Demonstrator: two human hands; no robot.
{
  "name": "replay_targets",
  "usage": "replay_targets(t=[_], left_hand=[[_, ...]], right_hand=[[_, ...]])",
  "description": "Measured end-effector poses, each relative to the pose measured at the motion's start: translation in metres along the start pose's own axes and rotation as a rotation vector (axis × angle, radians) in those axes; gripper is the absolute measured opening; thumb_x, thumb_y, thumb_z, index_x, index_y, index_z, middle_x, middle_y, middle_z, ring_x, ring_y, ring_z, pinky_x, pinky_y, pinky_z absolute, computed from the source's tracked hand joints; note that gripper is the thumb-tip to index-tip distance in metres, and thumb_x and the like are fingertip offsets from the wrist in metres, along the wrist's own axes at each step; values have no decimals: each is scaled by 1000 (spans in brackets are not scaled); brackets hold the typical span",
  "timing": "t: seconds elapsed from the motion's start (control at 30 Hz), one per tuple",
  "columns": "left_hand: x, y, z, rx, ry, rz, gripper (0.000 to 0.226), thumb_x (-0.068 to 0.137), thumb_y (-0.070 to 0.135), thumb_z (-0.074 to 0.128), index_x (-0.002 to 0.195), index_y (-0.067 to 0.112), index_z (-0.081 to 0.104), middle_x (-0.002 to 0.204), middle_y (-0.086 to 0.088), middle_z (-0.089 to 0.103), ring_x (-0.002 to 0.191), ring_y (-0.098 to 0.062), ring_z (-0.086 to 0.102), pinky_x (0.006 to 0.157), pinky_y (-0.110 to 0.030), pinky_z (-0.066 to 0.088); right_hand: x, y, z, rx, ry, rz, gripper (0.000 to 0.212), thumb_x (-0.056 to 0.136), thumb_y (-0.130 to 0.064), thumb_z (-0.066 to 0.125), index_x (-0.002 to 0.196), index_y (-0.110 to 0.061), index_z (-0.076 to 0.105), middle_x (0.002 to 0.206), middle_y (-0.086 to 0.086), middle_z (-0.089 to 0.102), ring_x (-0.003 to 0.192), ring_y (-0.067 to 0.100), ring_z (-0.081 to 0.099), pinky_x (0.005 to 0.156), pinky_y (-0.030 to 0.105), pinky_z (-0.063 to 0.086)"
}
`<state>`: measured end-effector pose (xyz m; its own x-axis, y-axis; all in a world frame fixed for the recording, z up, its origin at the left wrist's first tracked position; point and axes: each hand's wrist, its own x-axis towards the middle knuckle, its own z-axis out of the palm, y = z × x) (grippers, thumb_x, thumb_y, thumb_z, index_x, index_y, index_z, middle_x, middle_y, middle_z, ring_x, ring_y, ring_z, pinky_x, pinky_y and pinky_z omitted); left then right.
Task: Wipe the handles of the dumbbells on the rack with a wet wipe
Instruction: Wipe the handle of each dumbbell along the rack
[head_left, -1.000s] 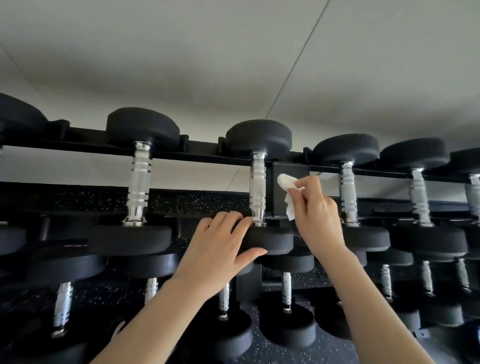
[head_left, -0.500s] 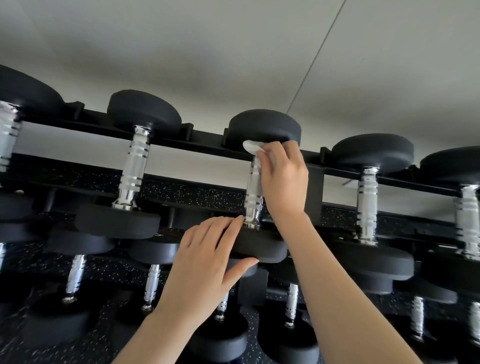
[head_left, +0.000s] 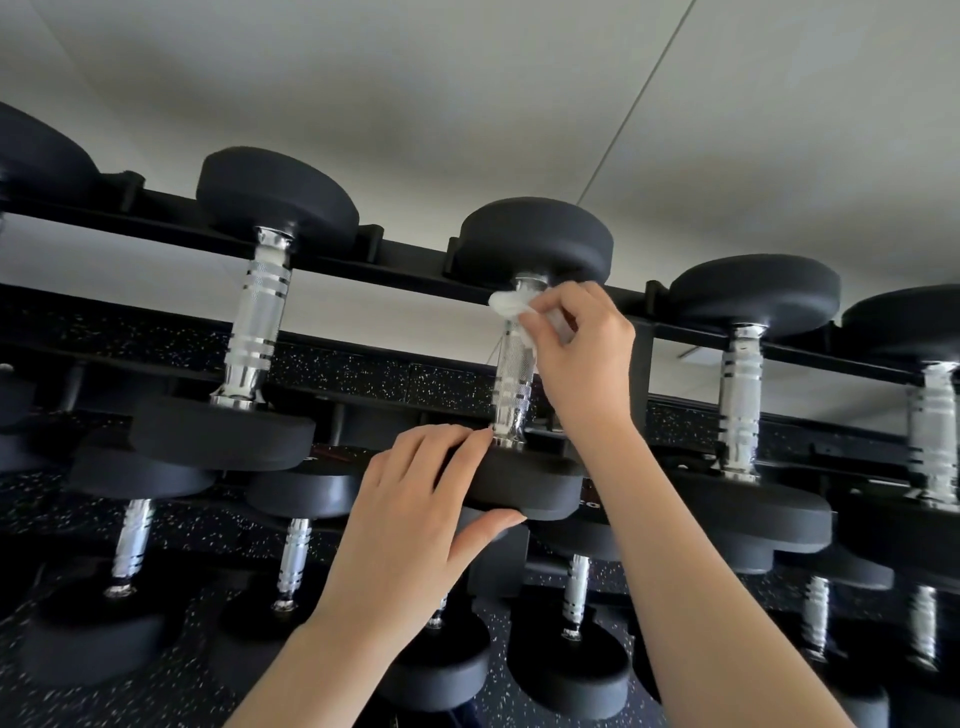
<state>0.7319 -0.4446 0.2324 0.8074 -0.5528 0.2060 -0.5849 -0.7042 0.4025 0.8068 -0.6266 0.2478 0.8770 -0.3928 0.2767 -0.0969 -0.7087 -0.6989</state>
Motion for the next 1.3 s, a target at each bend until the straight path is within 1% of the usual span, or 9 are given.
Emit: replay_targets(t=[0.1, 0.17, 0.27, 0.47, 0.6, 0.73, 1.0, 1.17, 1.3], left_hand=[[0, 0, 0, -34, -3, -15, 60, 94, 59, 34, 129, 13, 50, 118, -1, 56, 110, -22, 52, 84, -39, 51], [0, 0, 0, -56, -10, -27, 61, 93, 60, 34, 128, 14, 52, 119, 0, 56, 111, -22, 52, 86, -39, 50], [0, -1, -1, -77, -3, -28, 59, 92, 61, 36, 126, 15, 53, 118, 1, 57, 109, -21, 53, 86, -38, 50], [2, -2, -5, -98, -8, -24, 59, 89, 61, 41, 123, 15, 58, 115, 4, 57, 106, -19, 53, 84, -37, 48], [2, -2, -5, -113, -6, -26, 58, 90, 61, 41, 122, 16, 58, 116, 3, 56, 107, -19, 52, 84, -38, 48], [2, -3, -4, -165, 13, -36, 56, 90, 61, 41, 123, 18, 54, 117, 4, 55, 107, -17, 51, 84, -38, 50], [3, -2, -3, -218, 4, -54, 56, 87, 62, 44, 123, 20, 50, 117, 7, 52, 106, -14, 48, 85, -32, 44], [3, -3, -4, -221, 0, -56, 55, 85, 62, 45, 122, 22, 50, 116, 8, 52, 103, -15, 49, 81, -37, 50], [4, -5, -3, -222, -6, -32, 54, 87, 63, 44, 121, 22, 50, 116, 8, 52, 102, -16, 49, 84, -34, 43]], right_hand=[[-13, -3, -9, 13, -106, -33, 8, 74, -6, 74, 76, -5, 66, 80, 3, 62, 71, 7, 53, 66, 8, 40], [-24, -4, -12, 3, -184, -54, 11, 71, -6, 77, 73, -6, 66, 79, 0, 62, 69, -2, 52, 69, 3, 37], [-37, -6, -16, -2, -270, -43, 12, 70, -9, 79, 71, -7, 67, 77, -4, 62, 72, -9, 52, 69, 2, 37], [-42, -9, -30, -36, -496, 125, 9, 70, -18, 80, 71, -16, 72, 76, -6, 65, 73, 2, 55, 66, 5, 39], [-38, -7, -42, -49, -579, 217, 8, 71, -19, 80, 73, -17, 73, 78, -4, 69, 73, 1, 58, 65, 3, 41], [-41, -1, -45, -12, -570, 273, 7, 72, -18, 79, 72, -17, 72, 77, -4, 70, 75, 10, 63, 69, 18, 49], [-46, 10, -44, 116, -534, 357, 14, 73, -10, 78, 69, -21, 68, 73, -5, 70, 73, 14, 66, 74, 25, 53], [-53, 18, -35, 304, -391, 414, 20, 74, -2, 74, 68, -20, 68, 70, 1, 68, 66, 12, 61, 67, 26, 50], [-49, 18, -27, 365, -253, 417, 9, 76, -5, 73, 75, -14, 71, 72, 3, 69, 66, 17, 62, 65, 26, 51]])
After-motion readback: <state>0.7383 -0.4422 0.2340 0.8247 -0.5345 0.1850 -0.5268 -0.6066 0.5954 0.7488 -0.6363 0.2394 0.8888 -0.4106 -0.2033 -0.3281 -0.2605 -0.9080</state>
